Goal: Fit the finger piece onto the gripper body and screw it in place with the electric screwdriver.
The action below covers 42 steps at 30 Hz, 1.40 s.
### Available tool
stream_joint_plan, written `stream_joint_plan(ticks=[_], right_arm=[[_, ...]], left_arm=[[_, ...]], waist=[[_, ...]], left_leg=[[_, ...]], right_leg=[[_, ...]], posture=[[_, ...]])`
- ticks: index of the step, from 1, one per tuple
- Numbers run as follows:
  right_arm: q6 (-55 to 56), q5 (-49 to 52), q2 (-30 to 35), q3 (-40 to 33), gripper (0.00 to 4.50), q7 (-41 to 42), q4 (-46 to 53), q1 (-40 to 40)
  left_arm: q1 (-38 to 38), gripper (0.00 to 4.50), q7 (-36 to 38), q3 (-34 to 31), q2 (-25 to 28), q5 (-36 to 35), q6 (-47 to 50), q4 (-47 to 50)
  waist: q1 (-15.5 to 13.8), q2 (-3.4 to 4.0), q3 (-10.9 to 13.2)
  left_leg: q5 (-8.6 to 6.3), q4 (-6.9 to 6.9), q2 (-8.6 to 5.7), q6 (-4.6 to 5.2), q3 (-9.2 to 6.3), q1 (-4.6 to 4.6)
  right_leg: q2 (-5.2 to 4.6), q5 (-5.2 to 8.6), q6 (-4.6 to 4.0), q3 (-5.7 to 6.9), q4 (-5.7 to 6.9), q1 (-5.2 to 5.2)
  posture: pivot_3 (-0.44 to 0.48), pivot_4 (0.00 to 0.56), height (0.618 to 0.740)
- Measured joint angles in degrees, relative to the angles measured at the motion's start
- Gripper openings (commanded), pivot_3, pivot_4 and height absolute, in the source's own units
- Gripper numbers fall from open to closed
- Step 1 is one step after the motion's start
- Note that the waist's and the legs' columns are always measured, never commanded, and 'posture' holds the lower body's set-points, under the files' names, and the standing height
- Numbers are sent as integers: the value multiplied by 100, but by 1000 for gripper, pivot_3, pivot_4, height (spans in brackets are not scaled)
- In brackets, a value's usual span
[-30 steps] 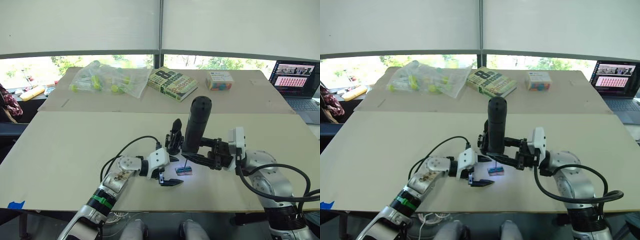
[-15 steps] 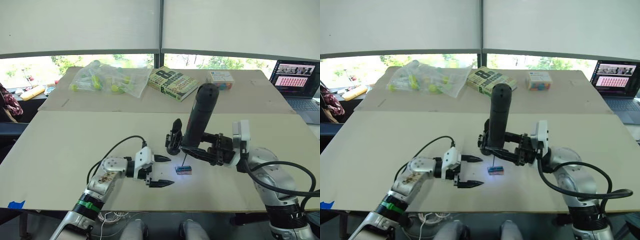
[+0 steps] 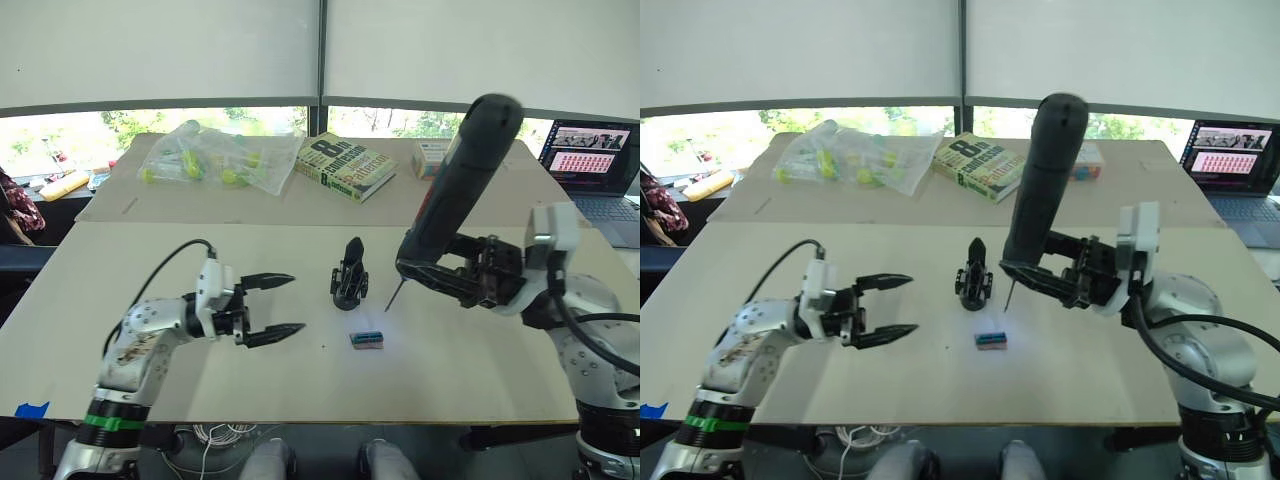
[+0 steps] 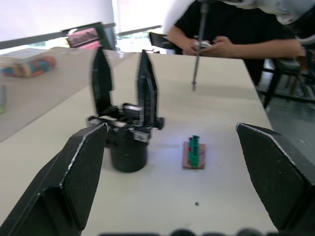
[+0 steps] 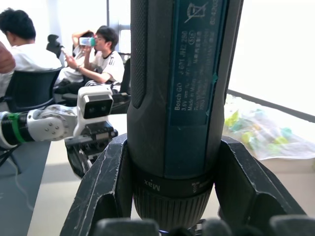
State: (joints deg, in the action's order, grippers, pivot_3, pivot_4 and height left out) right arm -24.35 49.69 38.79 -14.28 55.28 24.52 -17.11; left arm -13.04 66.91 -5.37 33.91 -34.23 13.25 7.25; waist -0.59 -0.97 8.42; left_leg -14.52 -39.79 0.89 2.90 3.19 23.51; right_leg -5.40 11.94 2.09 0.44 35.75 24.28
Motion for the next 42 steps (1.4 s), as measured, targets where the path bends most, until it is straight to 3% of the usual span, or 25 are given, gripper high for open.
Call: stream_joint_plan(ticks=[5, 9, 19, 28, 42], right_arm=[[-247, 402, 159, -213, 1924, -244, 273, -70], [-353, 465, 169, -213, 1924, -359, 280, -191], [-440, 567, 169, -178, 1924, -534, 312, -515], [-510, 561, 173, 1, 1924, -472, 298, -696], [-510, 550, 174, 82, 1924, -421, 203, -845]], left_arm=[[153, 4415, -369, -609, 205, -413, 474, 137], [191, 4415, -422, -578, 249, -182, 401, 79], [-85, 4415, -931, 497, -341, 994, -74, -234], [-770, 4415, -1636, 1444, -1328, 2035, -301, -1337], [-1759, 4415, -1887, 1923, -2076, 2779, -614, -2897]], waist=[[0, -2, 1], [-9, -3, 3], [-14, -9, 6], [-11, -14, 9], [-11, -17, 11]], left_leg=[[0, 0, 1, 0, 1, -1], [0, 0, -3, 0, 1, 1], [0, 0, -4, 0, 1, 8], [0, -1, -5, 1, 1, 12], [-1, -3, -7, 3, 1, 21]], right_leg=[[1, 0, 0, 1, -1, -1], [1, 1, 0, 1, -2, -1], [-1, 0, -1, 1, -10, -1], [1, -1, 0, 1, -10, 1], [0, -2, 2, 4, -13, 4]], posture=[[0, 150, 740], [0, 150, 740], [0, 150, 740], [0, 150, 740], [0, 150, 740]])
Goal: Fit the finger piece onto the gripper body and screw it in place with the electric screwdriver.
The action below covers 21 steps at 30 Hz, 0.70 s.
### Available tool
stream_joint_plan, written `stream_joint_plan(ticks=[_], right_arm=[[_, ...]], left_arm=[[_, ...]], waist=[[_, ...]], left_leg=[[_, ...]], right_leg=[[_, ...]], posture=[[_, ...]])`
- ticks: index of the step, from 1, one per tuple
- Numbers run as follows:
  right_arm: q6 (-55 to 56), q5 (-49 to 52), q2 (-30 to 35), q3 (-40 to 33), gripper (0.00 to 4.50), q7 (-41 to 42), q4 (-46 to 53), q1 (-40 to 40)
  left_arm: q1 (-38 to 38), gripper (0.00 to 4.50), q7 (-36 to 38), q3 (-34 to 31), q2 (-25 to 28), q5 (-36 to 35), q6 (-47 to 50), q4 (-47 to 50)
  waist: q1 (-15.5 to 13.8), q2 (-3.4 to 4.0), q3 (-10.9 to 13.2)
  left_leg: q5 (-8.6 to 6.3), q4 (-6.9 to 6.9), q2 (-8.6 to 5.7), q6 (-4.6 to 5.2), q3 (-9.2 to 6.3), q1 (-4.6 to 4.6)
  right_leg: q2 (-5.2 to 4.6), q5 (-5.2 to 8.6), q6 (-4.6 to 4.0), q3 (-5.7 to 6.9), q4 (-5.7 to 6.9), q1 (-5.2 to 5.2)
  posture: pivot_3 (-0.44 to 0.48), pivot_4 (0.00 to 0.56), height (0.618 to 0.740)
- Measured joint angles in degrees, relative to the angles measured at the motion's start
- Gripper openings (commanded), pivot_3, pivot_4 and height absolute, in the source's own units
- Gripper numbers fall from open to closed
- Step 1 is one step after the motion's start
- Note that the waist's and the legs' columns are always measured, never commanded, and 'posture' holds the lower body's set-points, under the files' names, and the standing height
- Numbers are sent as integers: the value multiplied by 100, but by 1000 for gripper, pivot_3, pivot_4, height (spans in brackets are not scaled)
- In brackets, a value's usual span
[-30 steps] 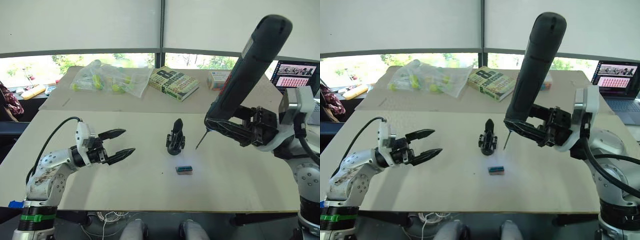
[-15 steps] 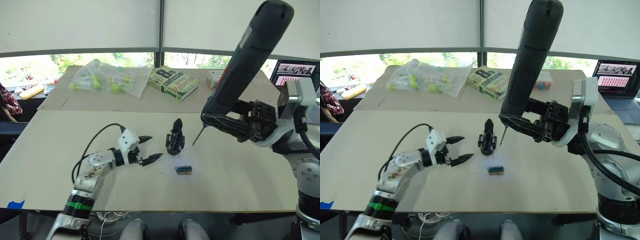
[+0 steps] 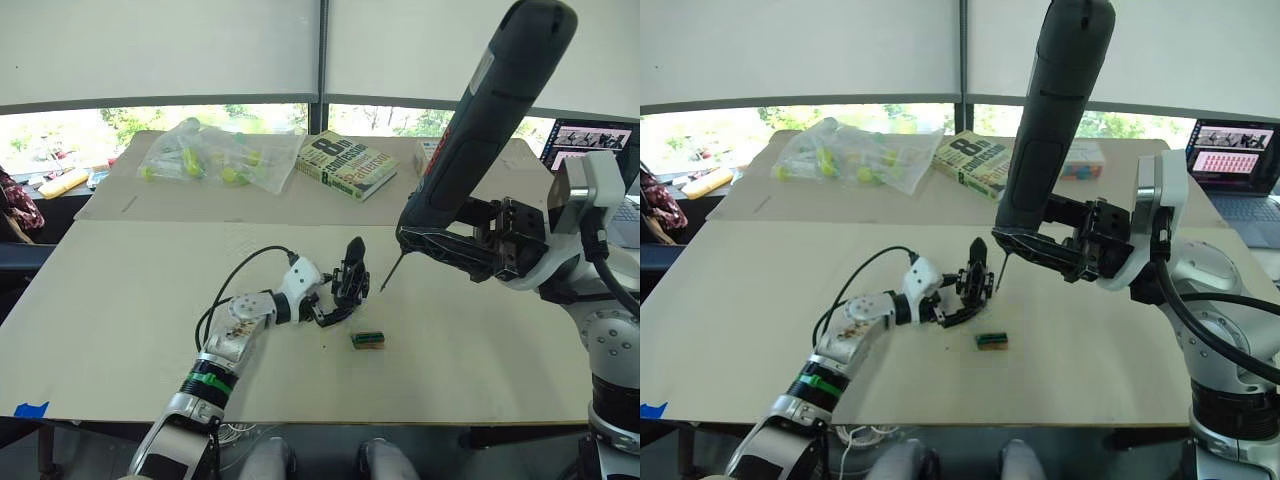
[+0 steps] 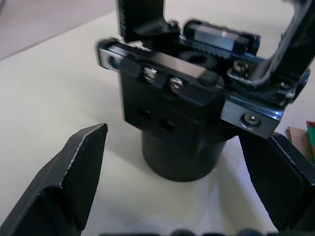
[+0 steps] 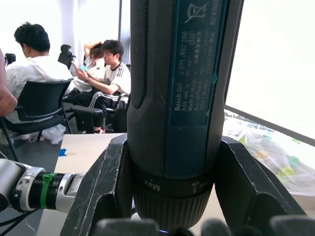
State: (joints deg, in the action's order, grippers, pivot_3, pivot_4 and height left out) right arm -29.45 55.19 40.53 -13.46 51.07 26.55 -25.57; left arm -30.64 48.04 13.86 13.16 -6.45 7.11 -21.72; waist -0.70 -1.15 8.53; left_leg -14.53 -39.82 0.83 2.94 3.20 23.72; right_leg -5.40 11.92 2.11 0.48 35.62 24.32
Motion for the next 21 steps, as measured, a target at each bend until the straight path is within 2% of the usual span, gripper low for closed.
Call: stream_joint_plan(ticks=[12, 15, 17, 18, 21], right_arm=[[0, 0, 59, -37, 1924, -44, 13, 126], [0, 0, 60, -46, 1924, -44, 14, 127], [0, 0, 68, -51, 1924, -42, 14, 128], [0, 0, 71, -52, 1924, -41, 14, 129], [0, 0, 89, -58, 1924, -39, 14, 131]], left_arm=[[-253, 4415, -111, 29, -258, 232, -255, -510], [-252, 3648, -93, 34, -262, 234, -246, -509], [-248, 2639, 3, 52, -252, 230, -241, -497], [-244, 2319, 21, 49, -254, 217, -246, -496], [-243, 2297, 168, 41, -200, 187, -353, -549]], waist=[[-9, -1, 0], [-8, -1, 0], [-8, -1, 0], [-8, -1, 0], [-2, -1, 0]], left_leg=[[0, 0, -1, 0, -1, 3], [0, 0, -1, 0, -1, 2], [0, 0, -1, 0, -1, 2], [0, 0, -1, 0, -1, 2], [0, 1, 0, 0, -1, 2]], right_leg=[[-4, -1, 1, 1, -4, 0], [-4, -1, 1, 1, -3, -1], [-4, -1, 2, 1, -4, -1], [-4, -1, 2, 1, -4, -1], [-3, -1, 2, 2, -4, 0]], posture=[[0, 150, 740], [0, 150, 740], [0, 150, 740], [0, 150, 740], [0, 150, 740]])
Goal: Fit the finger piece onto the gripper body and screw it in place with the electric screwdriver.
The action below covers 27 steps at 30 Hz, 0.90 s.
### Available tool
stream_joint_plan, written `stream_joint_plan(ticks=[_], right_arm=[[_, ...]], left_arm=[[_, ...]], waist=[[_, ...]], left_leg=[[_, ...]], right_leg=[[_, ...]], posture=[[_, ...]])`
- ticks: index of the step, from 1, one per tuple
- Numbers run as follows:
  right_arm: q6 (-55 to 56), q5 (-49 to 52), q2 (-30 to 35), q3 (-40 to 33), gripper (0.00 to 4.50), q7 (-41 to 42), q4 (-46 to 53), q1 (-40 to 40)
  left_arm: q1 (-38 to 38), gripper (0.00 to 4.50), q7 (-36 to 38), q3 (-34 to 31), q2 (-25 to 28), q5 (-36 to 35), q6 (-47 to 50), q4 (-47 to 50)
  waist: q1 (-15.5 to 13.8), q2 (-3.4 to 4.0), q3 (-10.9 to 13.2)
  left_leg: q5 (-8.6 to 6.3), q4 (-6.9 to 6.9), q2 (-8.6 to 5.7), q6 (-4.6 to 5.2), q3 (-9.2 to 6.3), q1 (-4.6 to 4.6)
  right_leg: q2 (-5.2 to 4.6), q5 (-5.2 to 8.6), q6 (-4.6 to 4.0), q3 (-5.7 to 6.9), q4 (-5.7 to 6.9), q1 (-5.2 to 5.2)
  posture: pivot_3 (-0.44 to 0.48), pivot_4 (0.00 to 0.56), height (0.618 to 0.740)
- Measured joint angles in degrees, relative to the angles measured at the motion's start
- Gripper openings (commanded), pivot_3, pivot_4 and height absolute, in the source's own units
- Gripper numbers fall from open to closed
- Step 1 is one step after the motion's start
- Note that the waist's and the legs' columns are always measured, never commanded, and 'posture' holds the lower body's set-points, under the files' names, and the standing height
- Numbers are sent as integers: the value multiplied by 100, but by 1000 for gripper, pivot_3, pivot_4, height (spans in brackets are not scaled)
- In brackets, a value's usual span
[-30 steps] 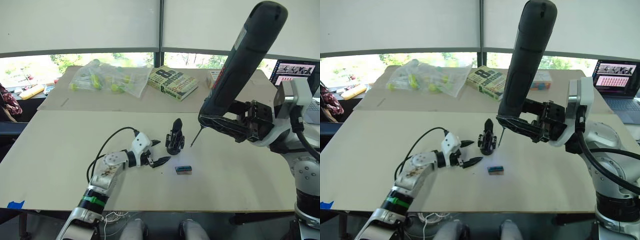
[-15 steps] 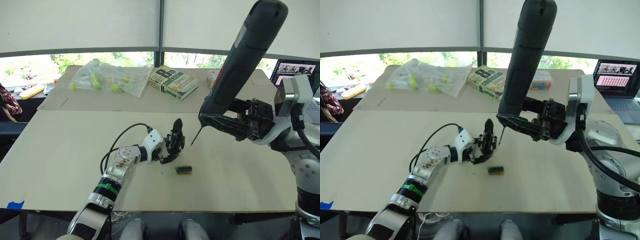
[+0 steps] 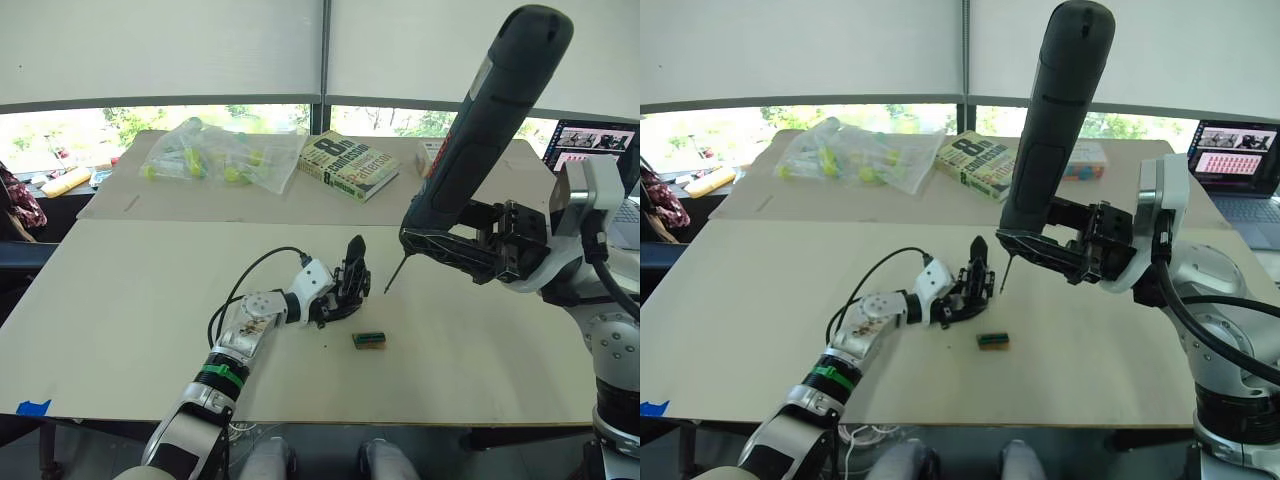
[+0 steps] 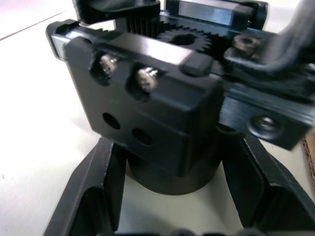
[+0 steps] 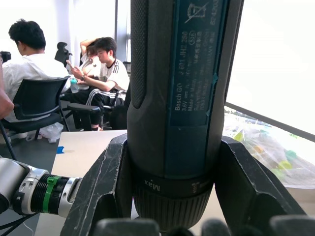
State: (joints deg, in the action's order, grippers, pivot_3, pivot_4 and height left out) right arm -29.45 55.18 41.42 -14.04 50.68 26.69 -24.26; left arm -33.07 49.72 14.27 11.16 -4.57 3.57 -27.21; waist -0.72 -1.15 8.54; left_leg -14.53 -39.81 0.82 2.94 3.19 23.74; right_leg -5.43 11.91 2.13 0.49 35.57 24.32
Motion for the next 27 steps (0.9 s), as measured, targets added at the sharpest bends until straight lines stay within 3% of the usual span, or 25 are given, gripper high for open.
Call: stream_joint_plan(ticks=[12, 22, 24, 27], right_arm=[[-112, 14, 148, -20, 1924, -19, 16, -4], [-117, 16, 147, -20, 1924, -73, 32, -3], [-117, 16, 148, -20, 1924, -70, 32, -3], [-117, 16, 147, -20, 1924, -54, 30, -3]], left_arm=[[-842, 2297, 1737, -2, 199, -85, -1359, -1777], [-1200, 2297, 1585, -191, 165, 3, -1945, -2654], [-1197, 3353, 1573, -240, 138, -5, -1927, -2659], [-1129, 4443, 1529, -354, 97, -28, -1862, -2590]], waist=[[29, 0, 0], [29, 0, 0], [24, 0, 0], [19, -1, 0]], left_leg=[[0, 0, 2, 1, 1, -2], [0, -4, 3, 1, 0, -3], [0, -5, 3, 1, 0, -4], [0, -5, 3, 1, 0, -3]], right_leg=[[6, 0, -1, 2, 3, 1], [6, -1, 0, 1, 10, 0], [5, -1, 0, 1, 11, 0], [5, 0, 0, 1, 11, 0]], posture=[[0, 150, 740], [0, 150, 740], [0, 150, 740], [0, 150, 740]])
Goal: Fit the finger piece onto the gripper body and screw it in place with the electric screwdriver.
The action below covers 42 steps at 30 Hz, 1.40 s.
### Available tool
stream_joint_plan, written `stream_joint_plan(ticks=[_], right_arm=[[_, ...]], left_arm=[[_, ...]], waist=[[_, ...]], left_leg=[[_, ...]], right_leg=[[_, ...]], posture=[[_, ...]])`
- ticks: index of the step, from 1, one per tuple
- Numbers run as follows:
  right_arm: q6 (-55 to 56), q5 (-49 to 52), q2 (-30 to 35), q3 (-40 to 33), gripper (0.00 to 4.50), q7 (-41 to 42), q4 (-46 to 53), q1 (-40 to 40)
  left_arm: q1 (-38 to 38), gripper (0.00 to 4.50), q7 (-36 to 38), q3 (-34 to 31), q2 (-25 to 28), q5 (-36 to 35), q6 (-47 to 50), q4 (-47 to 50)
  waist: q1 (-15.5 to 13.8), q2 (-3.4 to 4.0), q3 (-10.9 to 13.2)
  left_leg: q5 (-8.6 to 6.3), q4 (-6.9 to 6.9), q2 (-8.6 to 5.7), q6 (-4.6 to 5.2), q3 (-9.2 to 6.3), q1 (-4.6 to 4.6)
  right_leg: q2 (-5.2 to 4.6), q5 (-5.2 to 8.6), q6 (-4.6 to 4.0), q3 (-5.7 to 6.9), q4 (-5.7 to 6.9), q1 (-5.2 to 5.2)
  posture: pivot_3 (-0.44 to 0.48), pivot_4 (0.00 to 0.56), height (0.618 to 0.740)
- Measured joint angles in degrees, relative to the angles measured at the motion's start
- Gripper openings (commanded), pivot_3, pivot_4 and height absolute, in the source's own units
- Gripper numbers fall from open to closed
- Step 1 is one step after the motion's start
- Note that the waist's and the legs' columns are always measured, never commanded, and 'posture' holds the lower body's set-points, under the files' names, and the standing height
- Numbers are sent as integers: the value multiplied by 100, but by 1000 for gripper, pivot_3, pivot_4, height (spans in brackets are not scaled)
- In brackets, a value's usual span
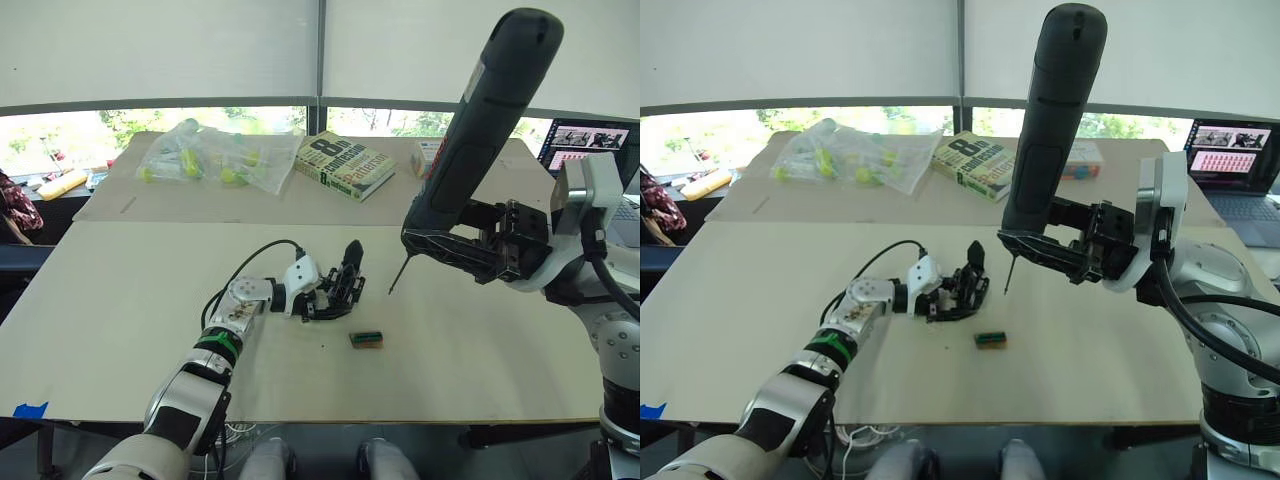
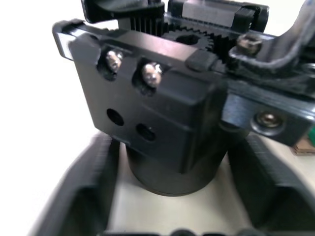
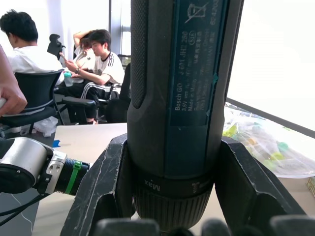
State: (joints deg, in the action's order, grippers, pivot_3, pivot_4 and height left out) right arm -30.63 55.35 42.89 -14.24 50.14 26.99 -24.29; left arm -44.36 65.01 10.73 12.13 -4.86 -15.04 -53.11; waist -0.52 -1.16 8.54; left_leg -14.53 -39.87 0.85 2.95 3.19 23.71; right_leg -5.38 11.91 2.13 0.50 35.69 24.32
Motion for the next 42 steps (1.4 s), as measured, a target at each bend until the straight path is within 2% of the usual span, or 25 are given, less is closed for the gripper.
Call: stream_joint_plan(ticks=[3, 15, 27, 30, 33, 36, 42], right_arm=[[0, 0, 0, 0, 1924, 43, -5, 0], [0, -2, -1, 0, 1924, 182, -49, 38], [0, -2, -1, -2, 1924, 215, -52, 61], [0, -2, -1, -2, 1924, 213, -52, 61], [0, -2, -1, -1, 1924, 218, -58, 57], [0, 3, -7, 3, 1924, 218, -110, -58], [-106, 181, -198, 170, 1924, 48, -212, -977]], left_arm=[[145, 4443, -124, -98, -24, -5, 39, 202], [1315, 4443, -825, -211, -1, -184, 1022, 2191], [1266, 4443, -1069, 50, -157, -23, 1254, 2328], [1244, 3656, -1099, 80, -172, 28, 1272, 2324], [1238, 2313, -1118, 108, -176, 46, 1273, 2309], [1239, 2285, -1144, 126, -175, 56, 1273, 2309], [1236, 2285, -1123, 141, -160, 49, 1270, 2306]], waist=[[0, 0, 0], [-13, 0, 0], [-69, 0, 0], [-88, 0, 0], [-97, 0, 0], [-101, 0, 0], [-94, 1, -1]], left_leg=[[0, 0, 0, 0, 0, 0], [0, 1, 1, 0, -1, 0], [0, 0, -5, 0, -1, 1], [0, 0, -5, 0, -1, 1], [0, -1, -6, 0, -1, 1], [0, -1, -6, 0, -1, 1], [0, -2, -5, 0, -3, 0]], right_leg=[[0, 0, 0, 0, 0, 0], [-5, 0, 0, -1, 0, 0], [-9, 0, 0, 1, -5, -4], [-9, 0, 0, 1, -6, -5], [-10, 0, 0, 1, -8, -6], [-11, 0, 1, 1, -8, -6], [-10, -1, 1, 3, -6, -5]], posture=[[0, 150, 740], [0, 150, 740], [0, 150, 740], [0, 150, 740], [0, 150, 740], [0, 150, 740], [0, 150, 740]])
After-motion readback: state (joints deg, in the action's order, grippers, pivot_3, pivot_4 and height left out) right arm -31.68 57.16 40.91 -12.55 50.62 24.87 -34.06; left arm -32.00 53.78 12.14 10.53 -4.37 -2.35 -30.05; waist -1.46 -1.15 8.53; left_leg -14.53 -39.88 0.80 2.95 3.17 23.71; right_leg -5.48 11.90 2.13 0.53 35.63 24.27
